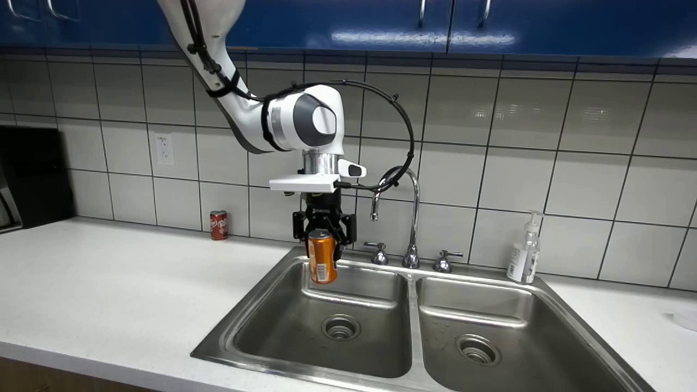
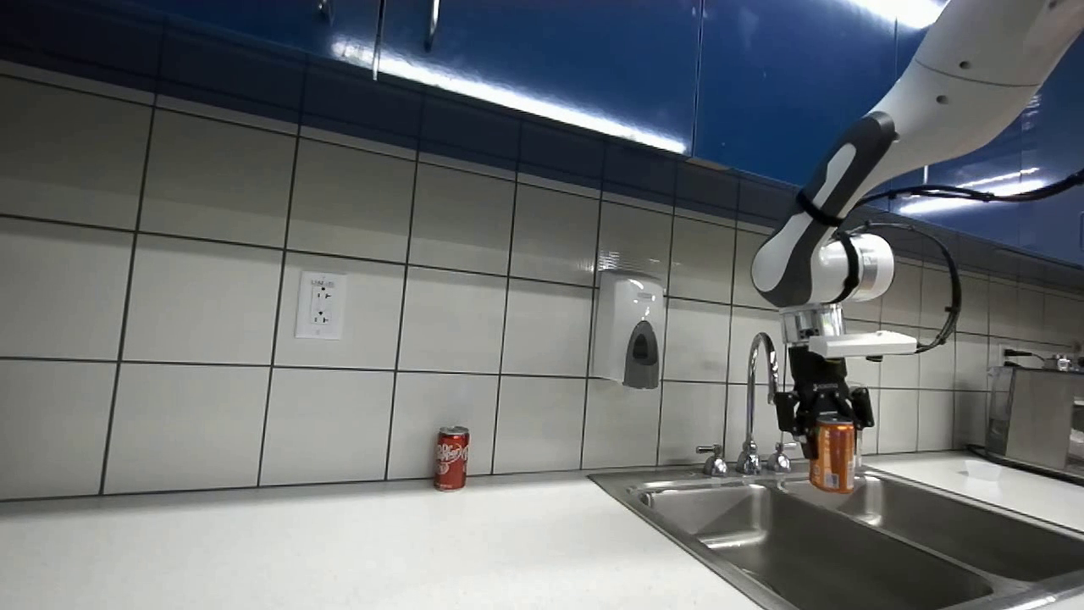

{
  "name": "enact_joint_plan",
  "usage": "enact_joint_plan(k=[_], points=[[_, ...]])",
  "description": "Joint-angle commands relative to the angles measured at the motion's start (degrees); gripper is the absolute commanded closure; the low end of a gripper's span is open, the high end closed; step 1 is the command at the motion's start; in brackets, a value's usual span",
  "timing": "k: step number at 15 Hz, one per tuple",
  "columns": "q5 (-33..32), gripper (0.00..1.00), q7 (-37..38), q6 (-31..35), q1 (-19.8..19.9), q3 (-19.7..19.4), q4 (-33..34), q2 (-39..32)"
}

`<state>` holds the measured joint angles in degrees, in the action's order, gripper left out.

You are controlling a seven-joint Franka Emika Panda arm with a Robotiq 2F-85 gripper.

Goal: Lift the orange bottle can and put it in the sink

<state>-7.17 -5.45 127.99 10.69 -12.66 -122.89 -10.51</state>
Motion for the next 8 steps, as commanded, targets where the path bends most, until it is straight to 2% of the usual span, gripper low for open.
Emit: enact_joint_plan(k=[1, 8], points=[[-0.8, 0.57, -3.4, -1.1, 1.2, 0.4, 4.2, -4.8], [-1.2, 0.57, -5.2, -0.5, 2.1, 0.5, 8.0, -13.5]])
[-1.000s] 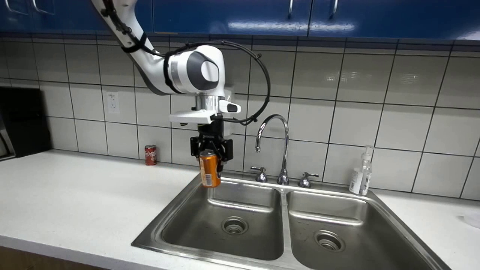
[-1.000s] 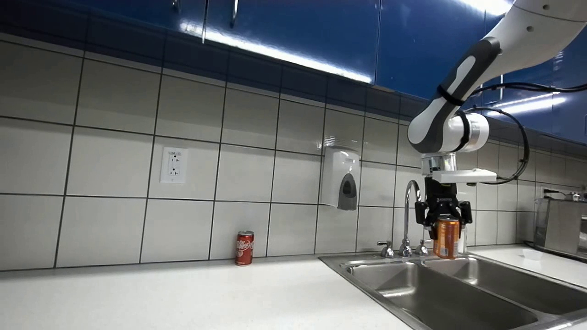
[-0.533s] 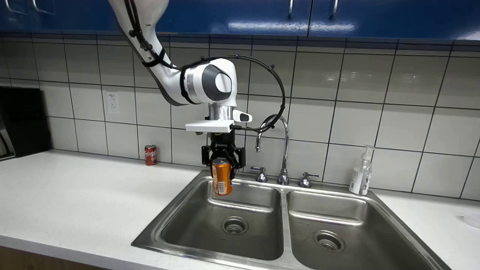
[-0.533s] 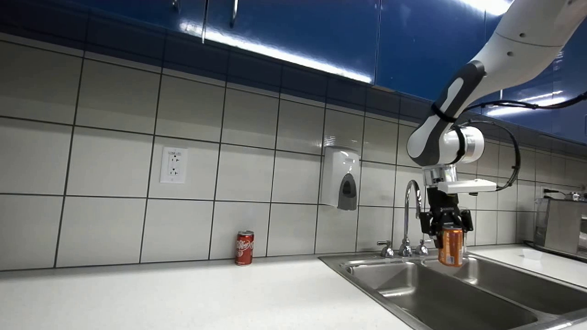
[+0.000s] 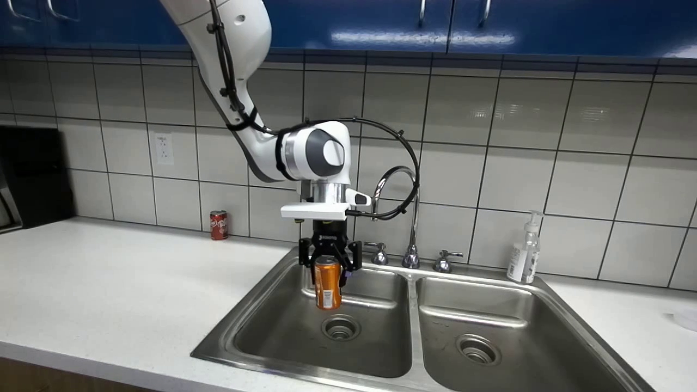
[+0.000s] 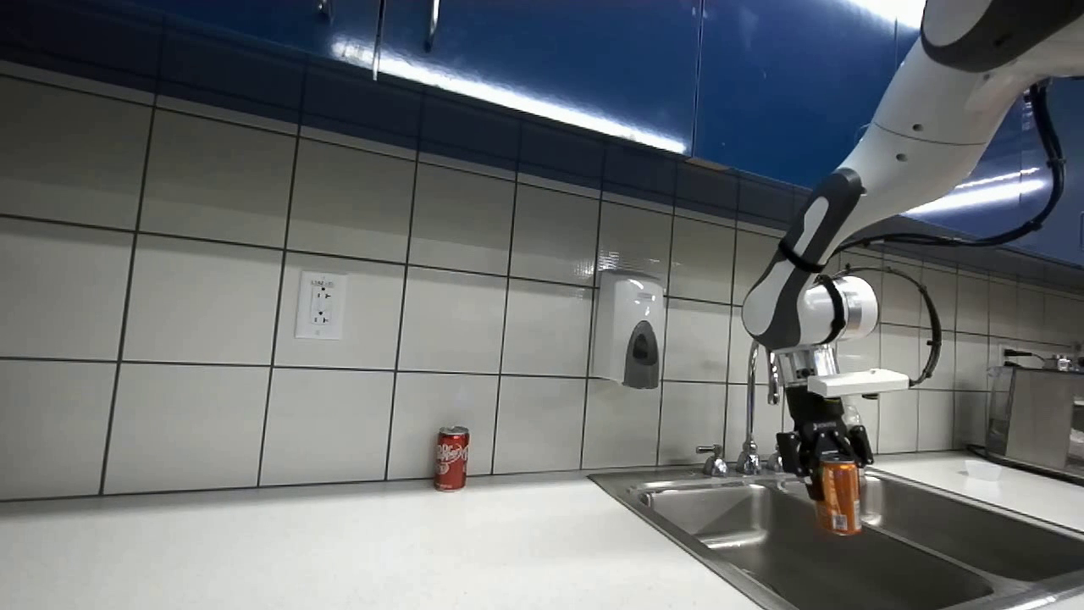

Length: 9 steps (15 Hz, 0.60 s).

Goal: Lift the orange bottle can and put it in the sink

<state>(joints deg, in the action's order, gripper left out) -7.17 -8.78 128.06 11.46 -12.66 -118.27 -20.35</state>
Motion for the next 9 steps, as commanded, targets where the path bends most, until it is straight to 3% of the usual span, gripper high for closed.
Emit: enact_joint_plan(k=[1, 9], points=[[-1.3, 0.57, -2.1, -0.8, 1.4, 0.6, 4.1, -4.9], [-3.2, 0.57, -1.5, 0.8, 1.5, 0.8, 9.1, -14.0]])
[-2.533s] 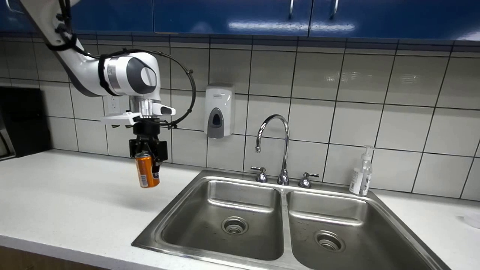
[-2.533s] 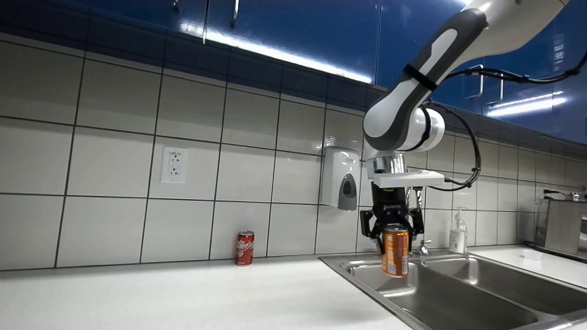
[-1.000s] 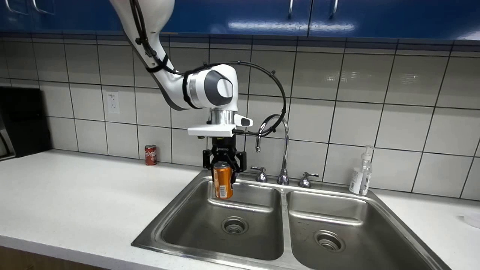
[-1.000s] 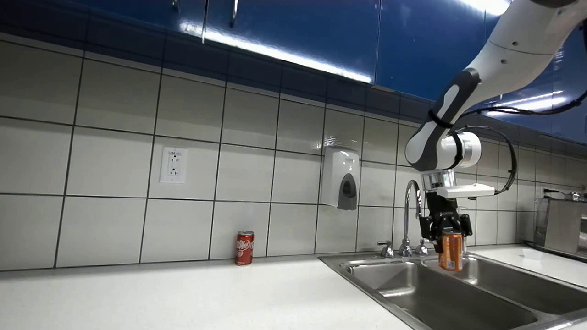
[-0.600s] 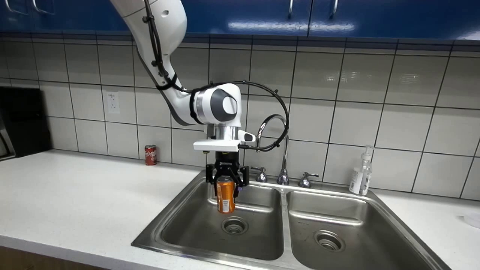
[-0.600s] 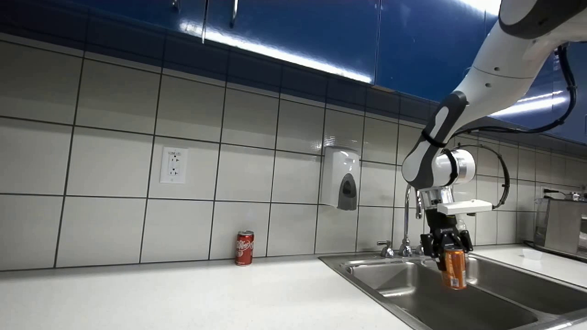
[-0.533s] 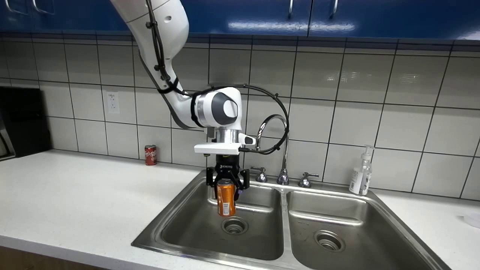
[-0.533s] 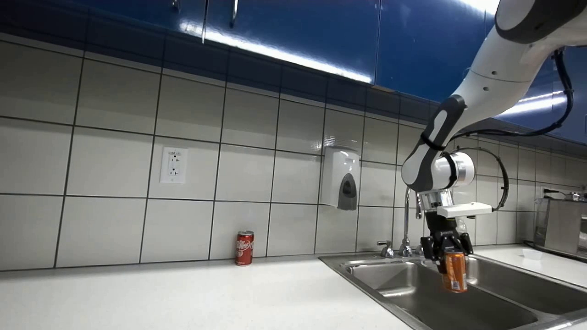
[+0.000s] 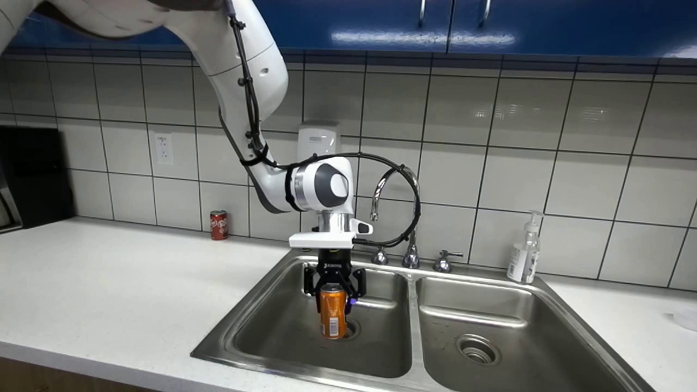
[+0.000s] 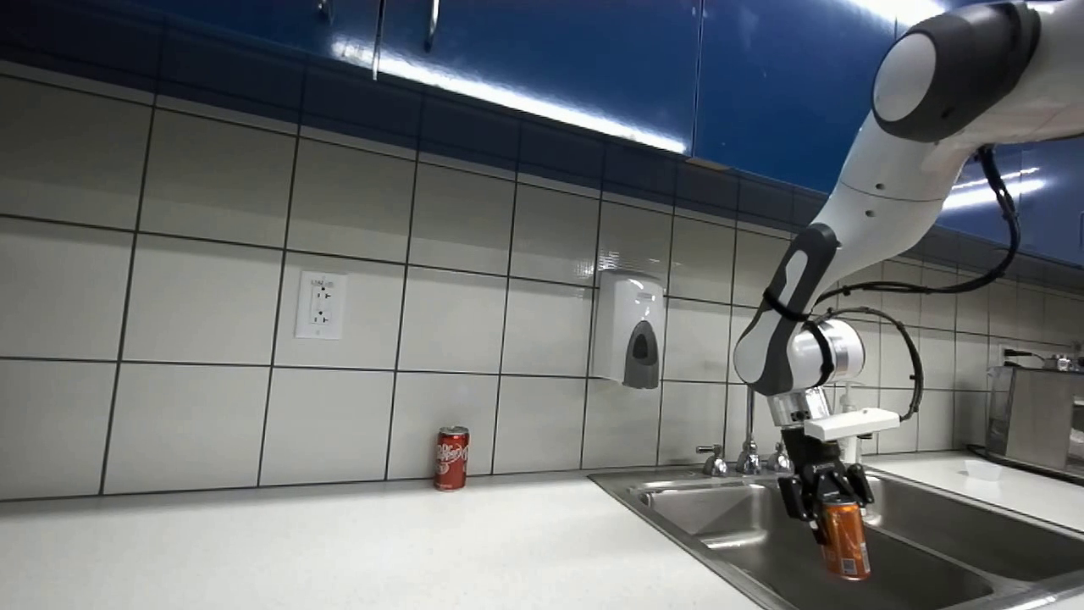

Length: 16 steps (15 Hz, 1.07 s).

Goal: Lift the orange bottle can and put it in the sink

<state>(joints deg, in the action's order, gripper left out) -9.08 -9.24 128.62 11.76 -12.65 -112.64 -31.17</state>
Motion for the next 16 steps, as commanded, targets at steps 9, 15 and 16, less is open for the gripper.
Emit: enact_joint_plan(k=[9, 15, 16], points=[[0.3, 0.57, -0.1, 6.5, 1.8, 1.3, 8.7, -11.6], [1.4, 0.57, 0.4, 9.7, 1.9, 1.4, 8.7, -13.2], [1.6, 0.57, 0.3, 9.6, 2.0, 1.5, 8.5, -13.1]])
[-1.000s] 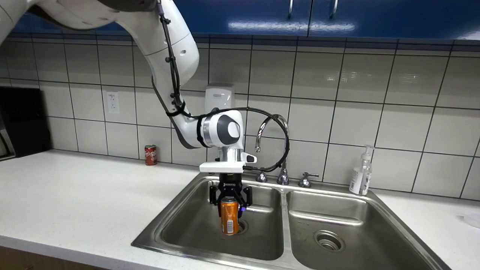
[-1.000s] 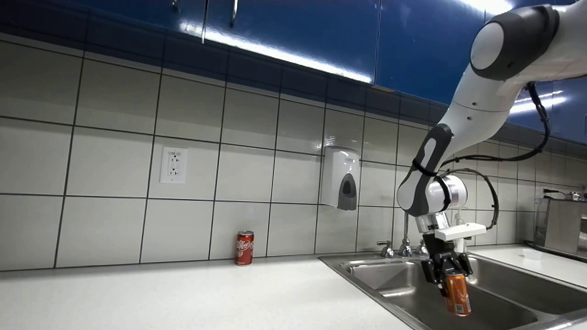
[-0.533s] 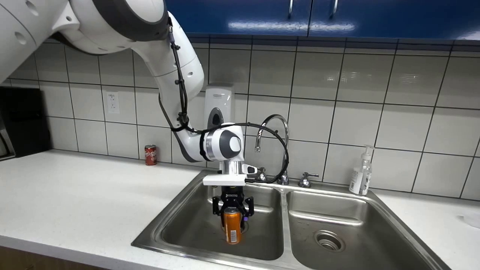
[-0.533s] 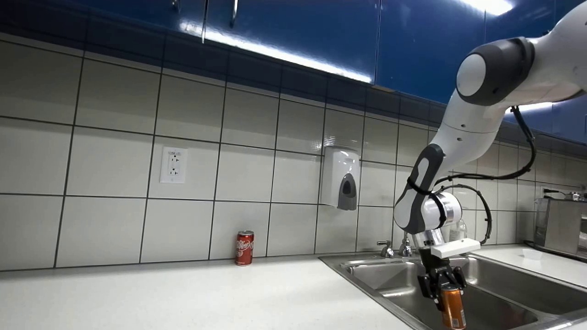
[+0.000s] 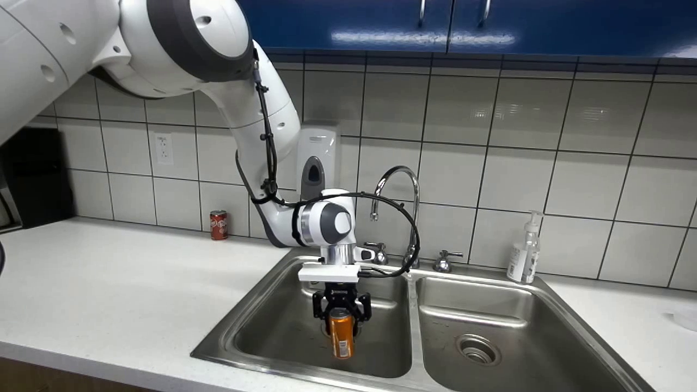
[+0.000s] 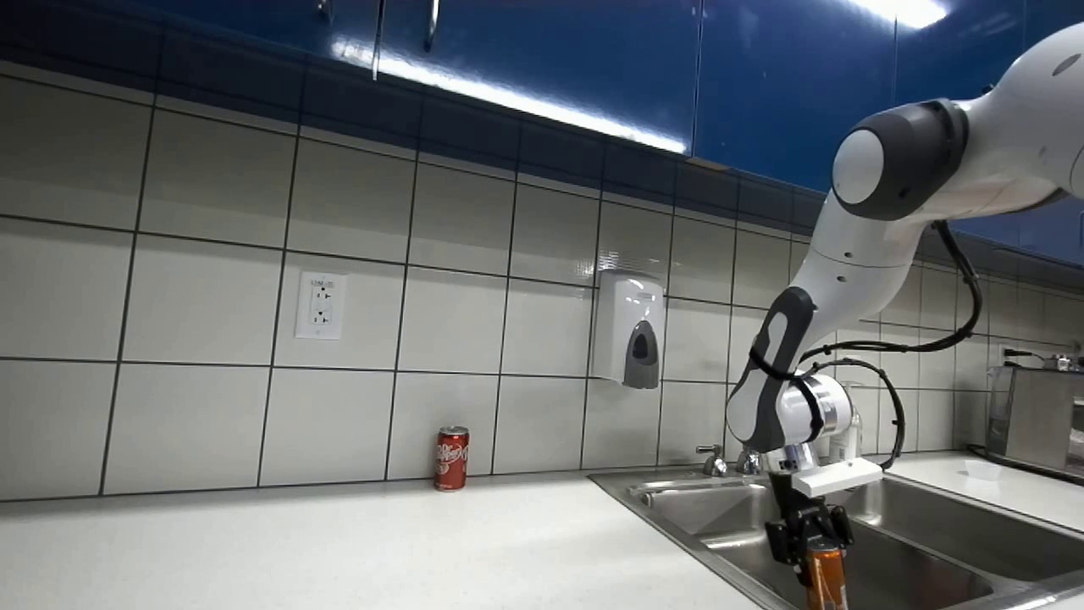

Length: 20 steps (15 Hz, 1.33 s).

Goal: Lift the orange bottle can and put it in the sink

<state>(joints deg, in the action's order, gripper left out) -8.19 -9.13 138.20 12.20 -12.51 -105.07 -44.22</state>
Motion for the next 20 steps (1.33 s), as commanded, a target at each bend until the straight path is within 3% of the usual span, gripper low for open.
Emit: enact_joint_plan(k=[1, 20], points=[[1.1, 0.57, 0.2, -0.2, 1.7, 1.5, 0.9, 0.0], [6.7, 0.57, -0.2, -1.4, 4.9, 2.6, 0.9, -1.8]])
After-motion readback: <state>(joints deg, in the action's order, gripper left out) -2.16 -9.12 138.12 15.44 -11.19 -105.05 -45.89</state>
